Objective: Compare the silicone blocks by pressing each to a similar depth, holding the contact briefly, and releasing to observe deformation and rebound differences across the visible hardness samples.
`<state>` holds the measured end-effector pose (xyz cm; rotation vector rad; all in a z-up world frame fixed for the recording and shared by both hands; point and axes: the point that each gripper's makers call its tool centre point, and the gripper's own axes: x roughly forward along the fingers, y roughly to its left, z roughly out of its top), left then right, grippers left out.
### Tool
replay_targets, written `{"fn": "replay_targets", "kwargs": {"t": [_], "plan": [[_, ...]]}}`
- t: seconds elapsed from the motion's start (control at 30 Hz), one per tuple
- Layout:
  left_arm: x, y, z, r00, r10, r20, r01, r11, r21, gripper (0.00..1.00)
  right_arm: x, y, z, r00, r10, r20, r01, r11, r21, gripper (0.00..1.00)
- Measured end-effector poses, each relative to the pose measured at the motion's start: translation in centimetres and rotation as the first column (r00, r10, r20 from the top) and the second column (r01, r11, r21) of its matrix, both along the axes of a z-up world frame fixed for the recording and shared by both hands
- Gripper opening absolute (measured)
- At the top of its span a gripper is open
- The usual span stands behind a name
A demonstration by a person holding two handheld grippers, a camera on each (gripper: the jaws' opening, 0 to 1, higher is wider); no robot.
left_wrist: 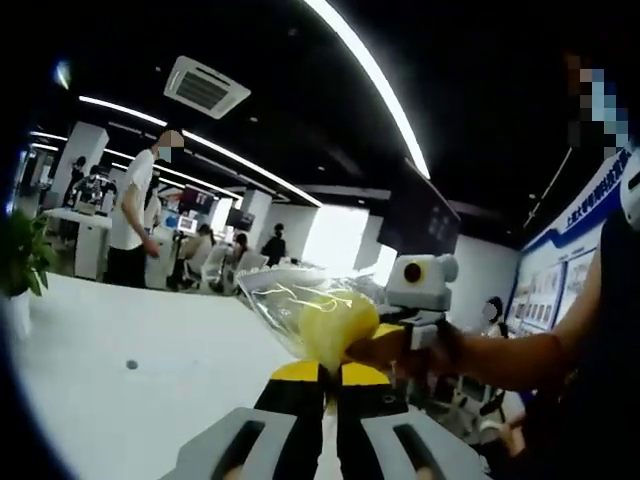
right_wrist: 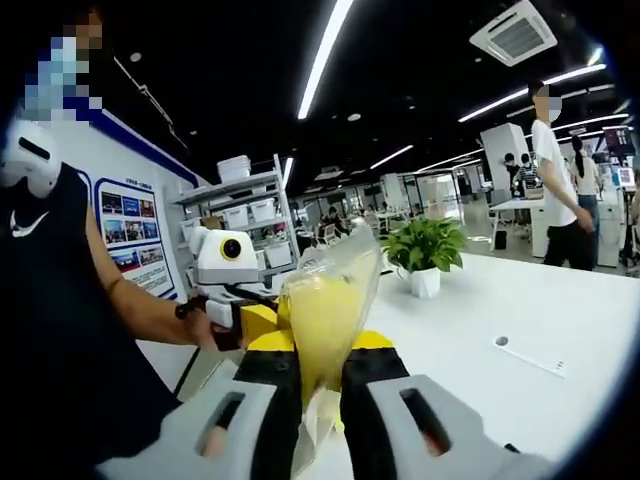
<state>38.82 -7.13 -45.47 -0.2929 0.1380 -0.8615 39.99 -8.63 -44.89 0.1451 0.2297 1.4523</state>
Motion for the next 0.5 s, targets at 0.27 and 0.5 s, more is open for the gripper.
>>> {"fn": "replay_targets", "kwargs": {"t": [0.27,0.5], "plan": [[-0.09,-0.39,0.35,1.0,-0.001,0.001,0.001,1.0,0.005,0.01,-0.4,-0.24,0.26,0.999,-0.008,-0.036,0.008,1.0,-0.01,0.03],[0.32,-0.6,0.78,1.0,-0.008,0.002,0.008,1.0,0.002,0.01,-0.19,-0.6,0.82,0.999,-0.034,-0.024,0.034,0.999,-0.022,0.0]]}}
